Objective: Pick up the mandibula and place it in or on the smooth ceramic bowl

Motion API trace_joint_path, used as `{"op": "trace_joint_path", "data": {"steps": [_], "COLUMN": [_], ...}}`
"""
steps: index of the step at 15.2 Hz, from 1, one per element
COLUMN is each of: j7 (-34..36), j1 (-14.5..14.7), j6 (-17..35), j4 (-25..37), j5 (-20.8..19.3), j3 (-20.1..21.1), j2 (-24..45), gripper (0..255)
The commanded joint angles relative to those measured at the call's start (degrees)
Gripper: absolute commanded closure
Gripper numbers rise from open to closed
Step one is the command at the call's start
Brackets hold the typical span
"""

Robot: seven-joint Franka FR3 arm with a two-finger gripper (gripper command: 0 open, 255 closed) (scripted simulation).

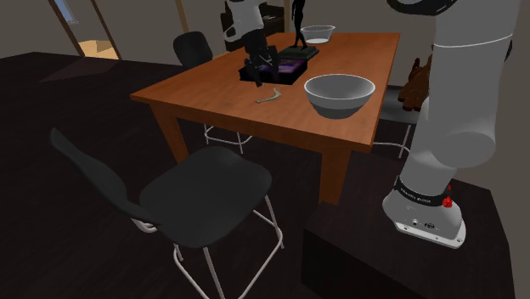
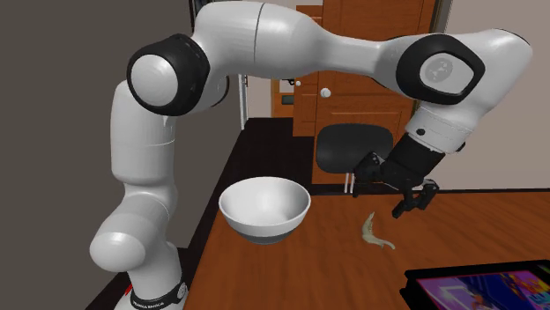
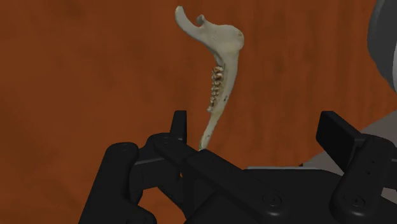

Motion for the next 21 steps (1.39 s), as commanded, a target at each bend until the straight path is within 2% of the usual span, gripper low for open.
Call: {"op": "trace_joint_path", "data": {"steps": [1, 6, 14, 15, 21], "j7": [-1.4, -1.3, -1.3, -1.3, -1.3], "j1": [0.1, 0.7, 0.7, 0.7, 0.7], "j6": [0.9, 5.7, 5.6, 5.6, 5.6], "j4": [-1.1, -8.1, -8.0, -8.0, -8.0], "j5": [-0.1, -0.4, -0.4, -0.4, -0.4], "j3": [0.3, 0.5, 0.5, 0.5, 0.5], "j2": [0.2, -2.1, -2.1, -2.1, -2.1], "gripper": [0, 0, 0, 255, 255]}}
